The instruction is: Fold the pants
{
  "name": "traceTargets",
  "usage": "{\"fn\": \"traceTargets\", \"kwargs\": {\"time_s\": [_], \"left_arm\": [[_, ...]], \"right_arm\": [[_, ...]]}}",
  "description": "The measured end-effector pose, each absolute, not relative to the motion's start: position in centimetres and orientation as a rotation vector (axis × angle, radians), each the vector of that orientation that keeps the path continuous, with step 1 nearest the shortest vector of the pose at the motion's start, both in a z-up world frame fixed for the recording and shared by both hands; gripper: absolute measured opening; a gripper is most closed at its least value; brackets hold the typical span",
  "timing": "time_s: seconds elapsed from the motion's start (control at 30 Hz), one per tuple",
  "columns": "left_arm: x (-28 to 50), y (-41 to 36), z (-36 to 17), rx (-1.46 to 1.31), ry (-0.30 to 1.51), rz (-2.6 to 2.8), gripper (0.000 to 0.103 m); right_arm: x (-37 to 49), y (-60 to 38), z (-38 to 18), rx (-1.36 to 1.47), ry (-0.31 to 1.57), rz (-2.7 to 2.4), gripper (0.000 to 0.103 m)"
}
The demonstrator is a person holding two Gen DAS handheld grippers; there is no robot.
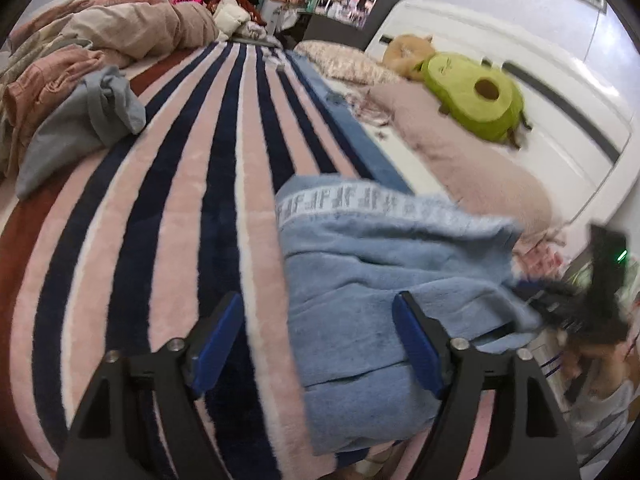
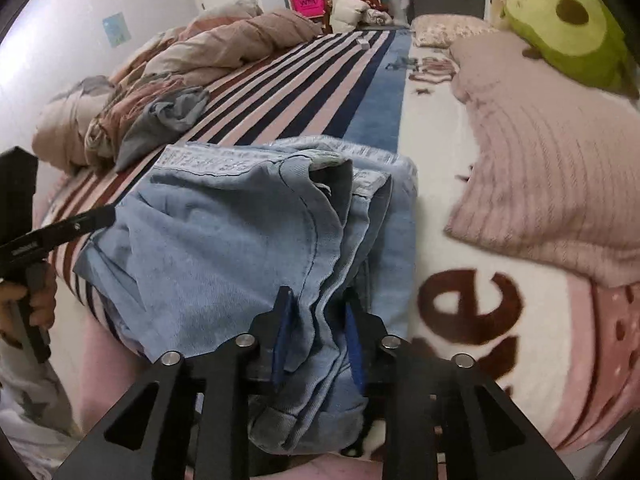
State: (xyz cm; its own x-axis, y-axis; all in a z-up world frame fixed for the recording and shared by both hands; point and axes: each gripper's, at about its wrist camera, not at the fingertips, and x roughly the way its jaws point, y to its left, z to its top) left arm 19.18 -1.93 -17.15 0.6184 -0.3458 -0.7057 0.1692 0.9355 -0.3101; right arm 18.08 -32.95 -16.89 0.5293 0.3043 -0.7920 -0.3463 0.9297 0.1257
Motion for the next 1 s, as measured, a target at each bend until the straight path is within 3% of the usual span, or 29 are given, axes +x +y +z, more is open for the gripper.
{"fn": "traceTargets", "kwargs": {"time_s": [0.03, 0.13, 0.2, 0.47, 0.5, 0.53, 0.57, 0.67, 0.77, 1.0], "left_arm": [[19.3, -2.0, -17.5, -0.210, 0.872, -0.300, 0.076], [19.7, -1.9, -18.3, -0.244, 0.908, -0.344, 0.077], [20.0, -1.9, -18.8, -0.277, 0.929, -0.383, 0.079], [21.2, -4.3, -20.9, -0.336, 0.973, -0.488, 0.079], [21.1, -4.5, -20.9, -0.332, 0.970, -0.488, 0.077], [21.1, -4.6, -20.8, -0.335, 0.968, -0.494, 0.068], [21.0, -4.6, -20.6, -0.340, 0.966, -0.501, 0.060], [20.5, -5.1, -19.8, -0.295, 0.934, -0.483, 0.047], [20.2, -4.7, -18.9, -0.301, 0.909, -0.468, 0.038], [18.5, -0.5, -16.4, -0.312, 0.820, -0.413, 0.034]], "right_arm": [[18.1, -33.3, -16.3, -0.058, 0.916, 0.360, 0.049], [18.5, -34.7, -15.6, 0.018, 0.910, 0.363, 0.054], [19.4, -35.6, -16.5, 0.111, 0.963, 0.400, 0.064], [20.8, -35.5, -21.3, 0.315, 1.090, 0.516, 0.068], [20.7, -35.2, -21.5, 0.320, 1.092, 0.522, 0.067], [20.6, -34.9, -21.6, 0.315, 1.093, 0.533, 0.059], [20.6, -34.4, -21.5, 0.321, 1.097, 0.566, 0.040], [20.3, -33.2, -20.8, 0.269, 1.075, 0.556, 0.024], [19.8, -32.0, -19.3, 0.230, 1.029, 0.544, 0.015], [19.3, -28.2, -16.5, 0.178, 0.973, 0.596, 0.013]]}}
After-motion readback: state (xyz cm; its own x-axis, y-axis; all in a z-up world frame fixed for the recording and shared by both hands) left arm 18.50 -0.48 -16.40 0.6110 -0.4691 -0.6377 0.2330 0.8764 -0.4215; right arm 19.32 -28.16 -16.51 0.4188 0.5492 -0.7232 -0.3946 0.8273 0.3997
